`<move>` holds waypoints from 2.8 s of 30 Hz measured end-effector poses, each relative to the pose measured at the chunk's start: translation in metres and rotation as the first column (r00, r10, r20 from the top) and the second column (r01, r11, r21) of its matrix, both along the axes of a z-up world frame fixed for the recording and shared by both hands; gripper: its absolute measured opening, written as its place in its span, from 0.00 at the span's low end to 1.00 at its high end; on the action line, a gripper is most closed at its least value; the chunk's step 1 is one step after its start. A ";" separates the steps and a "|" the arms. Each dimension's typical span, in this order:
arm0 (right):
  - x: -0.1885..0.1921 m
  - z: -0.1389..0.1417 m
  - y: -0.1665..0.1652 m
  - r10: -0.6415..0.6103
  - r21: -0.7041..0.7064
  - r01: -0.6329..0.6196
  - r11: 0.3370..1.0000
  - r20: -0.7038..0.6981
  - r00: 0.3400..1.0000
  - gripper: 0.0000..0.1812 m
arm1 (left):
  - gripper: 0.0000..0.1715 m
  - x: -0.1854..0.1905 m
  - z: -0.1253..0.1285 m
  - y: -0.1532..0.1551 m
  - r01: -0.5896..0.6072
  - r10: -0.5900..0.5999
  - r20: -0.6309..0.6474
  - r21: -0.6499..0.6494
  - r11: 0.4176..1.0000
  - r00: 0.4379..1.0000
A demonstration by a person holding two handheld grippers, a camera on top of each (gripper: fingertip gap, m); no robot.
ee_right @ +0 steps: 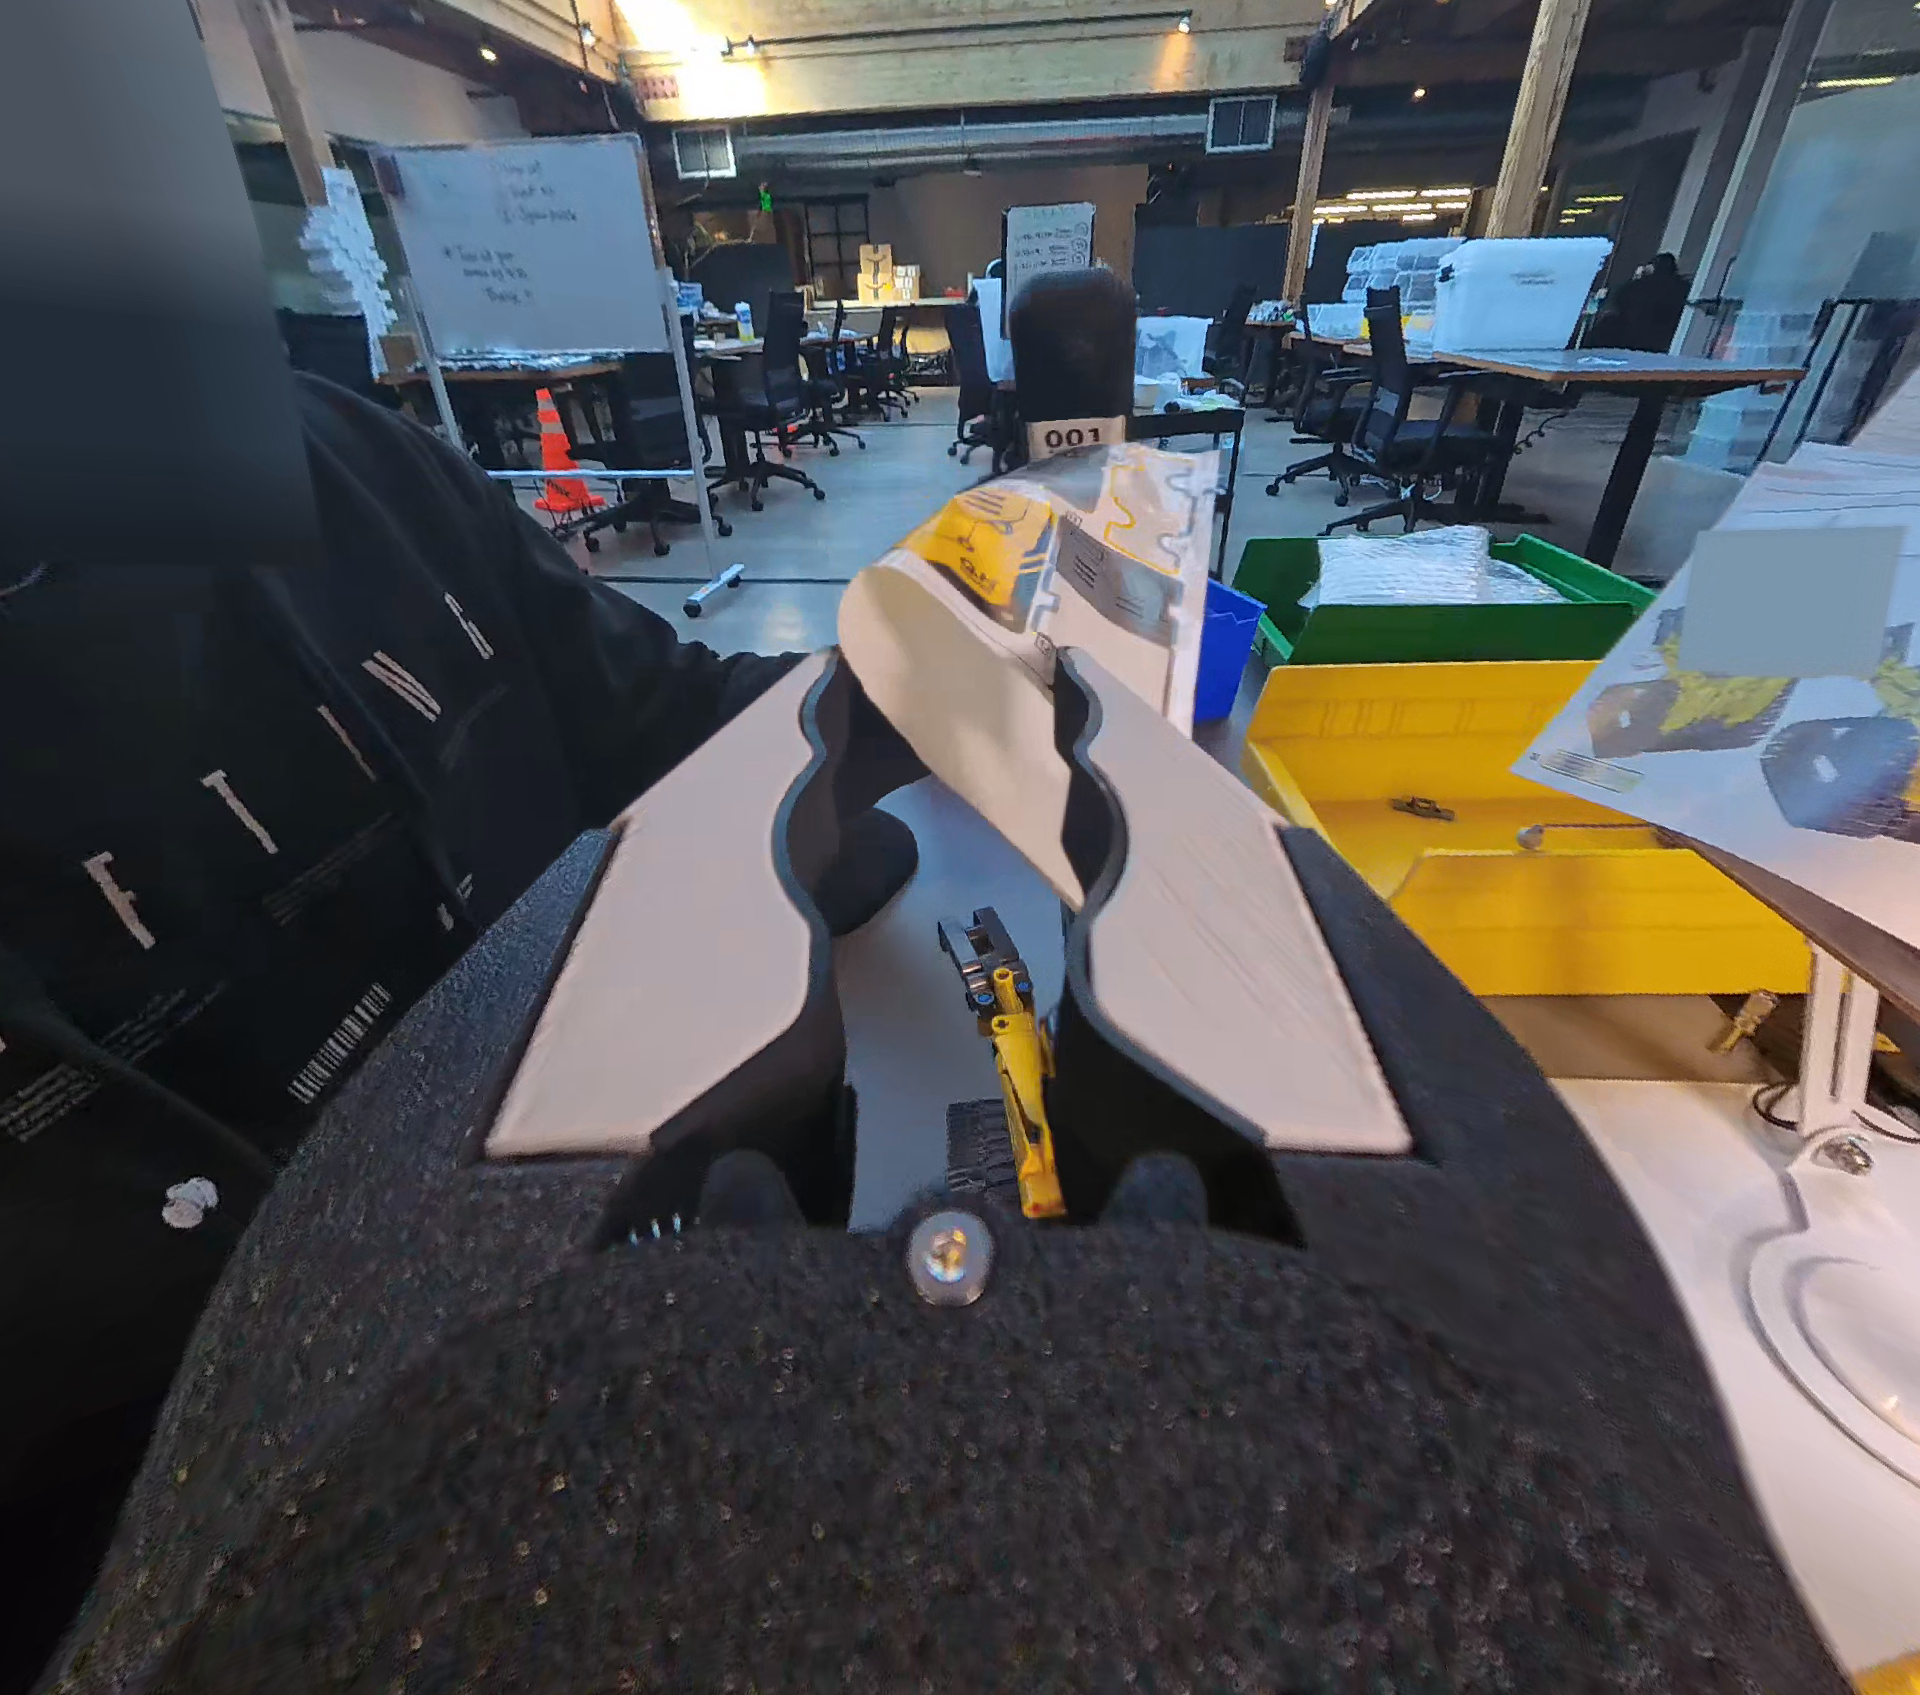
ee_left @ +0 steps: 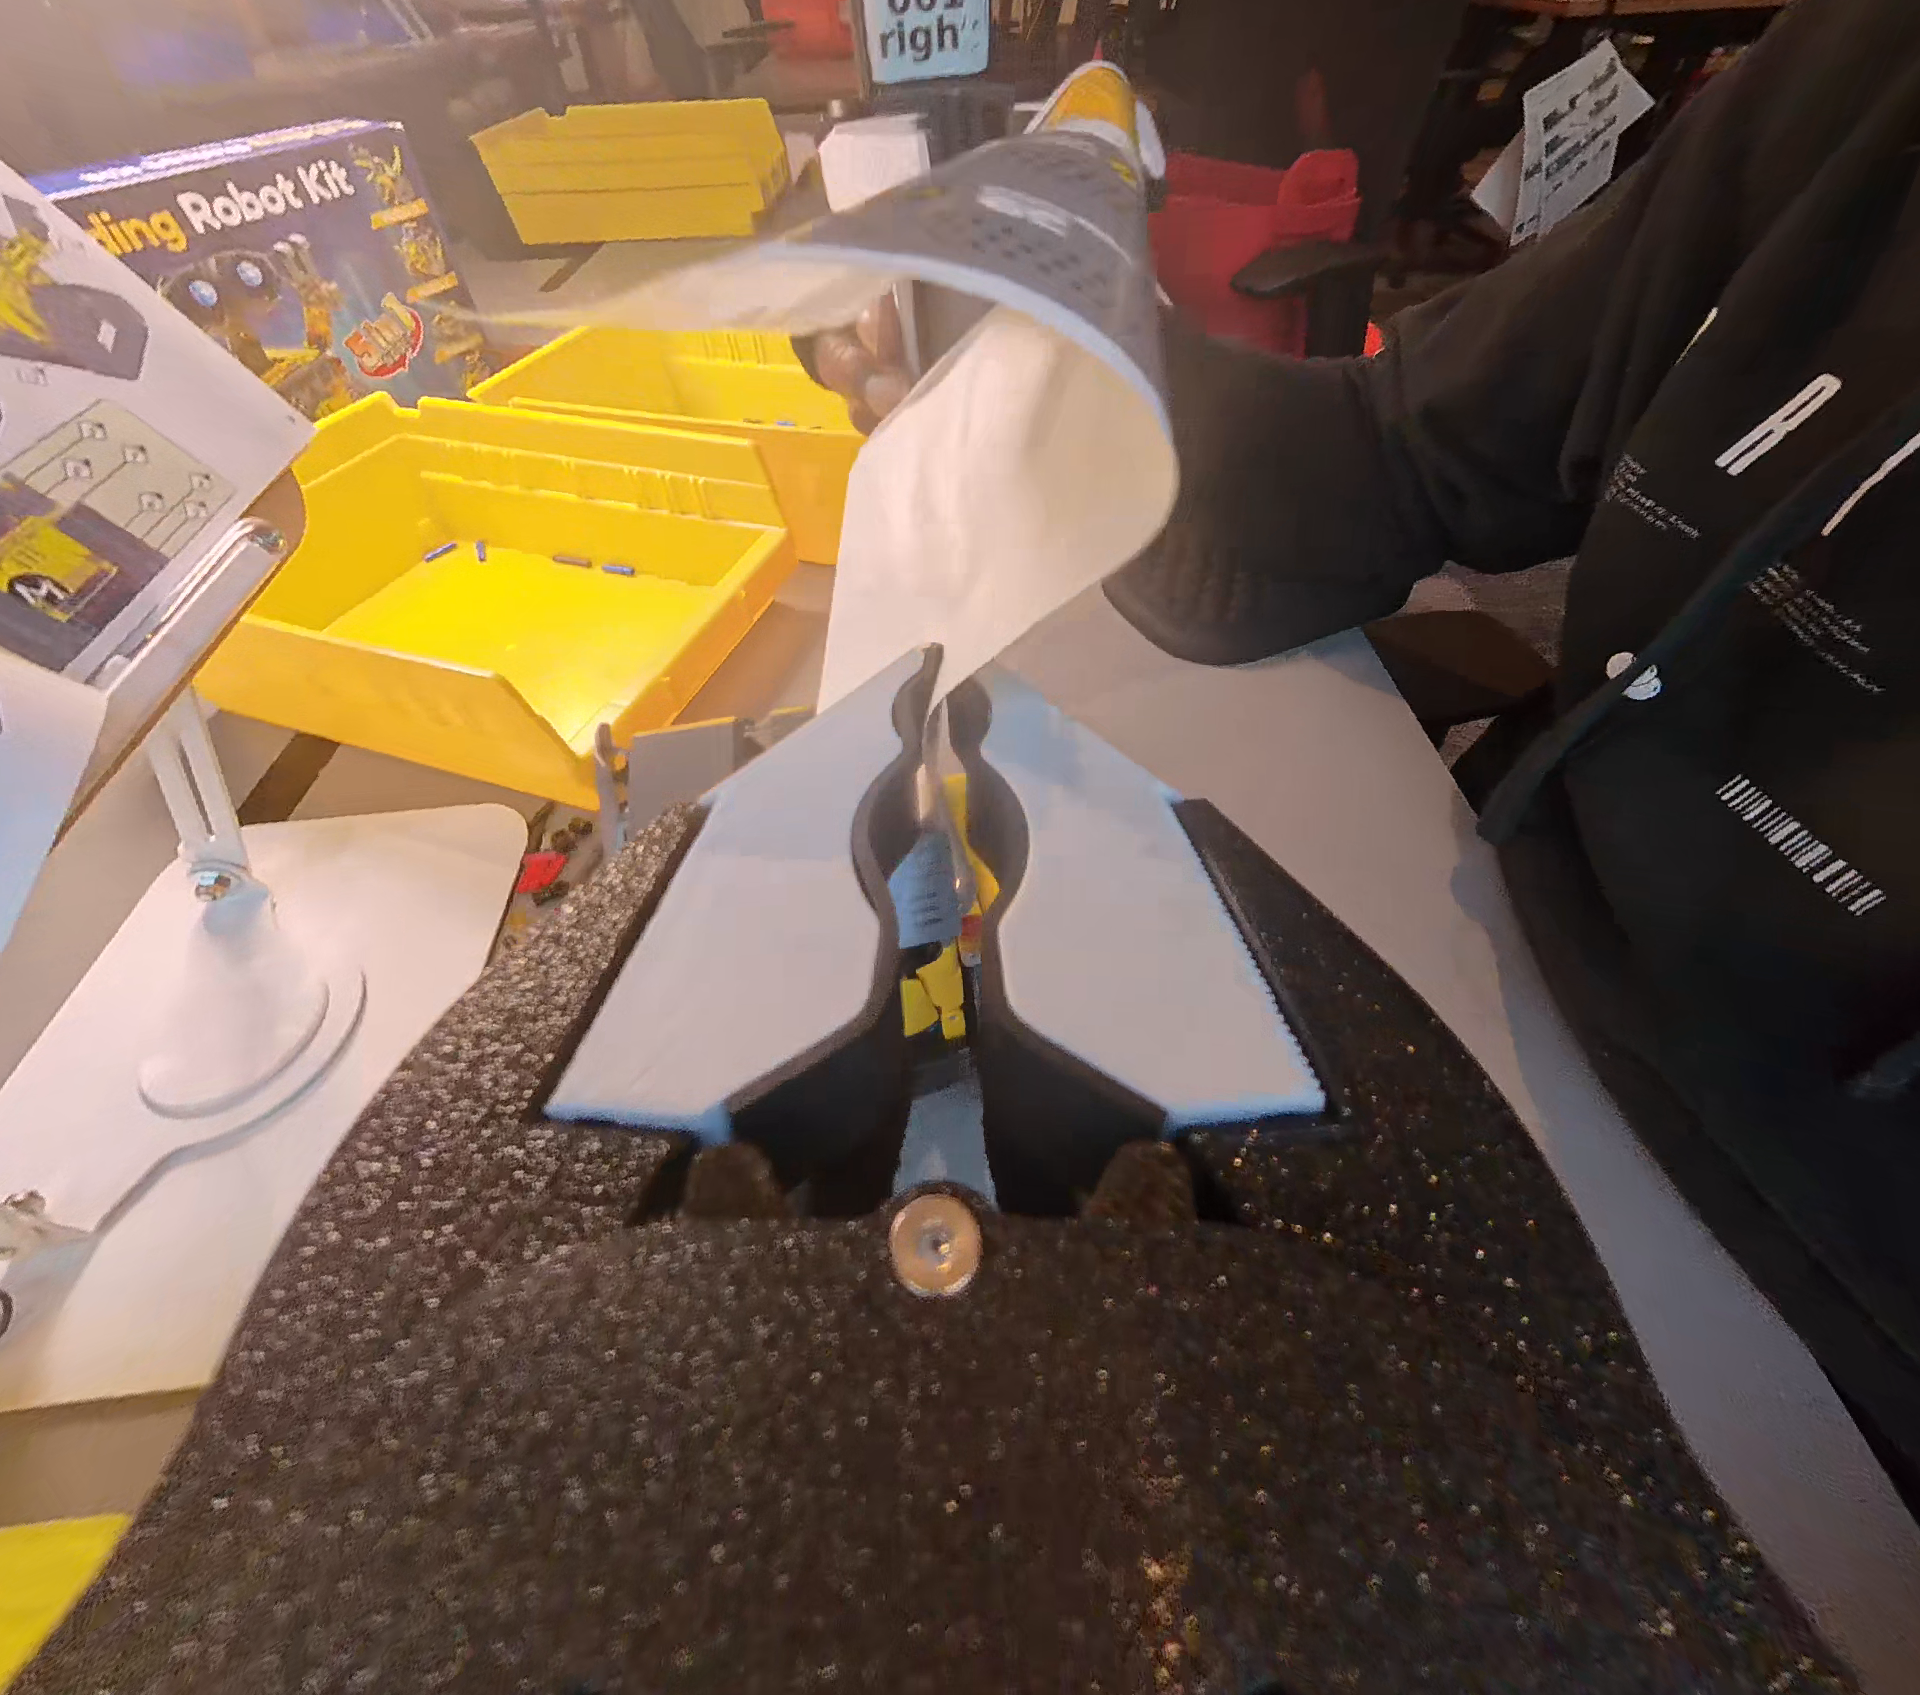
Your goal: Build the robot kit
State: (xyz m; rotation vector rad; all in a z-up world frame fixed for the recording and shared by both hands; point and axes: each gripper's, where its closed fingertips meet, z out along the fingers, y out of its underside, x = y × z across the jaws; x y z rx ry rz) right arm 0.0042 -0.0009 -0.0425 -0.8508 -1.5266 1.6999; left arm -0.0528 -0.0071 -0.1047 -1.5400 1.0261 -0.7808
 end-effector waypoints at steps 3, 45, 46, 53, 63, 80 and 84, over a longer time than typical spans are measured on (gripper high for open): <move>-0.001 0.000 0.000 -0.002 -0.008 0.002 1.000 0.007 1.000 0.28 | 0.00 0.002 -0.012 0.003 -0.012 0.010 -0.057 -0.039 0.999 0.998; 0.003 0.017 0.037 -0.084 -0.221 0.081 0.972 -0.004 0.996 0.00 | 0.29 0.014 0.048 -0.012 0.020 -0.040 0.201 0.099 0.995 0.979; 0.002 0.018 0.035 -0.079 -0.224 0.077 0.971 -0.001 0.997 0.00 | 0.28 0.014 0.059 -0.011 0.011 -0.034 0.270 0.087 0.996 0.962; -0.010 0.013 0.011 0.018 -0.295 -0.002 0.956 0.051 0.999 0.00 | 0.00 0.029 0.065 -0.001 -0.053 0.044 0.319 0.020 0.998 0.947; -0.011 0.020 0.023 0.035 -0.453 -0.016 0.891 0.032 0.999 0.00 | 0.00 0.016 0.074 0.003 0.033 0.051 0.477 -0.166 0.986 0.878; -0.010 0.022 0.045 0.034 -0.599 -0.019 0.801 0.013 0.999 0.00 | 0.00 0.004 0.077 -0.001 0.036 0.043 0.470 -0.158 0.987 0.881; -0.009 0.023 0.047 0.030 -0.611 -0.019 0.791 0.008 1.000 0.00 | 0.00 -0.001 0.080 0.001 0.029 0.053 0.489 -0.159 0.987 0.871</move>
